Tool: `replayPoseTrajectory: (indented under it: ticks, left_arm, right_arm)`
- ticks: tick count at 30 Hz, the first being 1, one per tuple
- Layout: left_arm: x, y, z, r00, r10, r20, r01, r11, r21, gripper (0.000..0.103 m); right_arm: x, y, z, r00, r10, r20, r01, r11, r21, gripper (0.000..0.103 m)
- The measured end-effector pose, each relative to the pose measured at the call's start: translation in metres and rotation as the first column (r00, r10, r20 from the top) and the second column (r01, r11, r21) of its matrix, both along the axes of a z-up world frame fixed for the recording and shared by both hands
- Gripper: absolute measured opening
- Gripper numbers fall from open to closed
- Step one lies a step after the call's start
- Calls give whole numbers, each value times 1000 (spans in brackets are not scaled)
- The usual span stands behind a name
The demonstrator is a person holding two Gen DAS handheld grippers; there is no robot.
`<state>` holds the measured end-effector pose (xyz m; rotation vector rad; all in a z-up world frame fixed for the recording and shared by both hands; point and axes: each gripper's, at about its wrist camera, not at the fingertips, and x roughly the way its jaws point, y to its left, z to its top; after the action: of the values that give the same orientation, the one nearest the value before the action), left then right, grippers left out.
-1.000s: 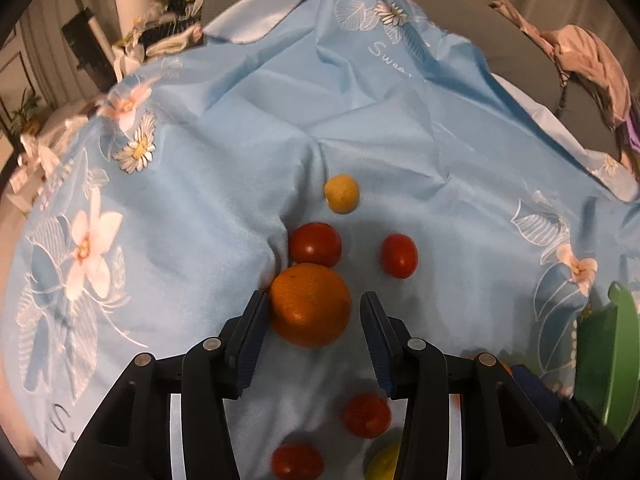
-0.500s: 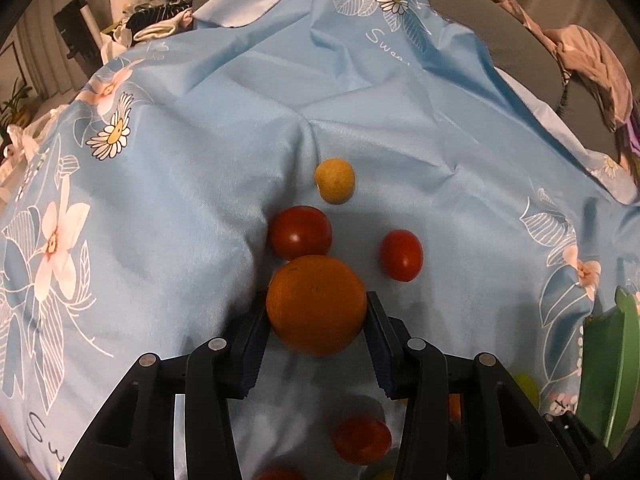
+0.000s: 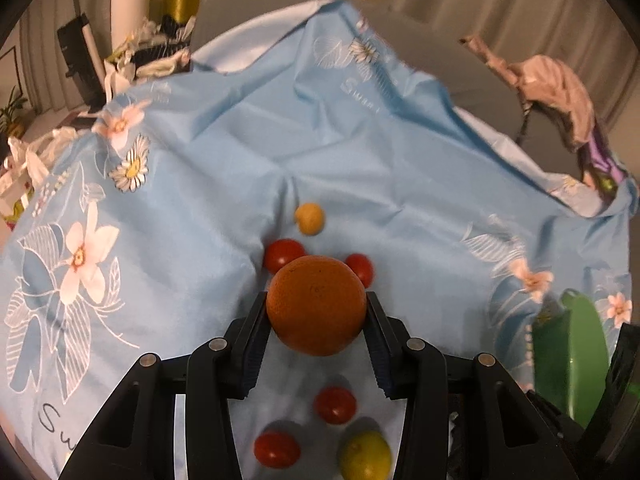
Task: Organize fruits
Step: 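Lift and carry both oranges over the green bowl with both tools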
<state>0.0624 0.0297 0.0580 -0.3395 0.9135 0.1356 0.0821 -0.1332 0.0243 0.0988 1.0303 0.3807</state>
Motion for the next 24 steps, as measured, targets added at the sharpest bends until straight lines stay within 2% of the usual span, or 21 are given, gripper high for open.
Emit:
replayPoseTrajectory:
  ticks: [11,16,24]
  left_arm:
    - [-28,-31,37,987,-98,129,97,995,17,45]
    - [-38,-50,47,973,-155,169,150,988,45,45]
    - [-49,-96,54,937,-289,199,279,957,75,45]
  right_arm:
    - [-33,-37,56,981,-109,162,89,988,126,43]
    - [-40,-56,70,966,-165,198,133,977,166,43]
    - [-53,-98,82,932,-279,232,242,955,174,43]
